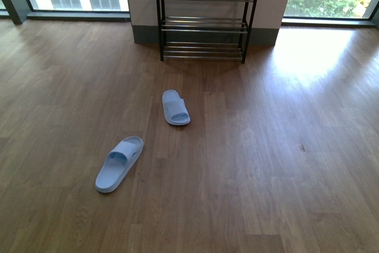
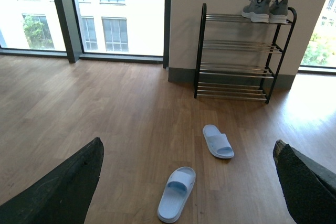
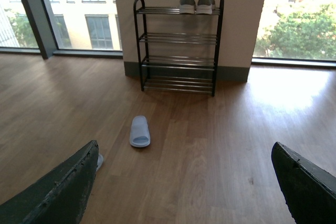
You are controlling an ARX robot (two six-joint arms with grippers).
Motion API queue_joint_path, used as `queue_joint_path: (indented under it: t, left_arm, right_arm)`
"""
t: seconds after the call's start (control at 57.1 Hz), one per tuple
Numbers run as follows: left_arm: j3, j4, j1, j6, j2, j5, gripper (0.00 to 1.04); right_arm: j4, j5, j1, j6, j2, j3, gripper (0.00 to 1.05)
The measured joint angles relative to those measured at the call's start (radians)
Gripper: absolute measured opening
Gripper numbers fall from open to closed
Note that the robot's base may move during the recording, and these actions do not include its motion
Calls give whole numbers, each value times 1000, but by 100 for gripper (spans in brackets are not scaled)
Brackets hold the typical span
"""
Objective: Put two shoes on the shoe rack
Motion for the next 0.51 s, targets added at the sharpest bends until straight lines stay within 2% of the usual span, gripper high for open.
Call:
queue_joint_path:
  t: [0.507]
  left_arm:
    - [0, 0, 0, 0, 0, -1, 95]
  right_arm:
    - [0, -1, 0, 0, -1, 0, 96]
